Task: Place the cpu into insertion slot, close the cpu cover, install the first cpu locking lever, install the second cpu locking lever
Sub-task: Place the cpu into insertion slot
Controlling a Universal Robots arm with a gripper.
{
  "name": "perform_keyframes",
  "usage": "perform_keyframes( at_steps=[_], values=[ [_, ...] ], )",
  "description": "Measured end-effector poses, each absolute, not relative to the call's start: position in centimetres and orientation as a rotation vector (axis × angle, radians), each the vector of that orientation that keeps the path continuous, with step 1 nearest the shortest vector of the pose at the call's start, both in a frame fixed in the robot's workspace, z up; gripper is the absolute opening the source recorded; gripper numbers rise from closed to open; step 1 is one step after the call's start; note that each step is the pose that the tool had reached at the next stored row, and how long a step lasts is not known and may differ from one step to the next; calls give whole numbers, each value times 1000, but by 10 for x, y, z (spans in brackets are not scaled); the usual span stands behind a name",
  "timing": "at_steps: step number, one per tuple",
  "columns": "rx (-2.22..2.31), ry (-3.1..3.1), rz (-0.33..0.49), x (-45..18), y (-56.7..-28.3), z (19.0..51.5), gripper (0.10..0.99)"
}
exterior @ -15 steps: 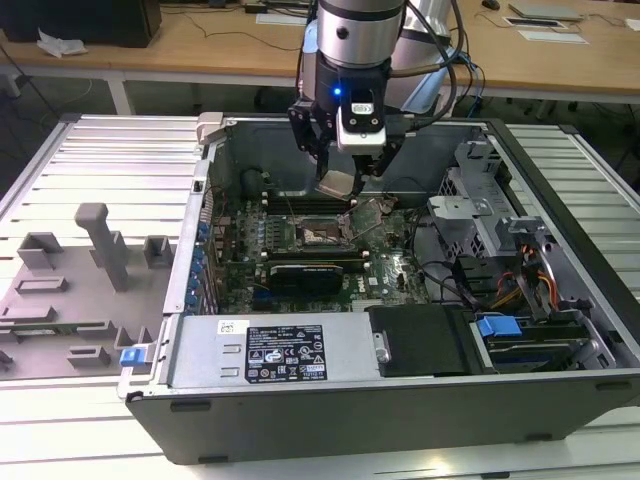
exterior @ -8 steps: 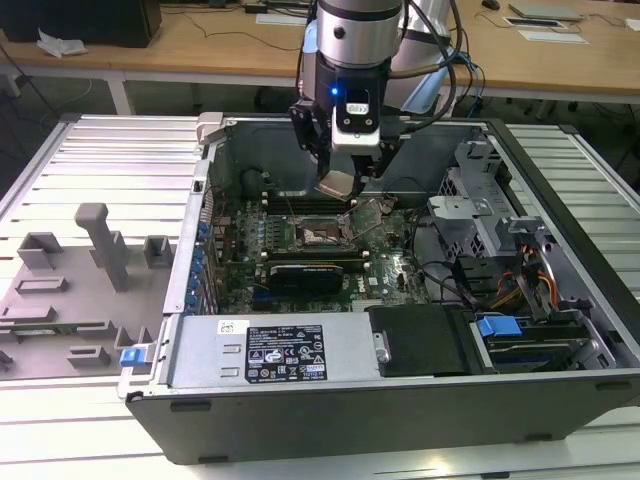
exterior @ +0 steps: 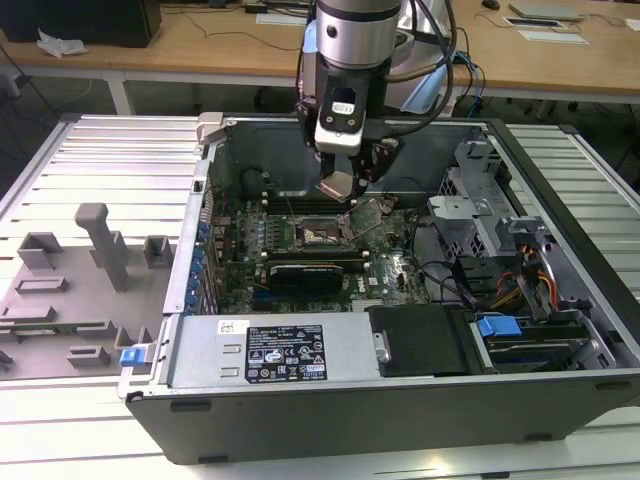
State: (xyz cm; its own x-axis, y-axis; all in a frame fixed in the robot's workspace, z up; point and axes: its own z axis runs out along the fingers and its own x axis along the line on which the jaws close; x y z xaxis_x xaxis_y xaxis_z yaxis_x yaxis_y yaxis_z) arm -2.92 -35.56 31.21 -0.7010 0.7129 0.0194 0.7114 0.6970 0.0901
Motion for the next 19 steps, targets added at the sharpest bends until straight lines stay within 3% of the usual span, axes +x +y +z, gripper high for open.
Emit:
perform_keyframes(
  at_steps=[19],
  values=[
    [1688,2607,134,-29,-356,307,541]
  ],
)
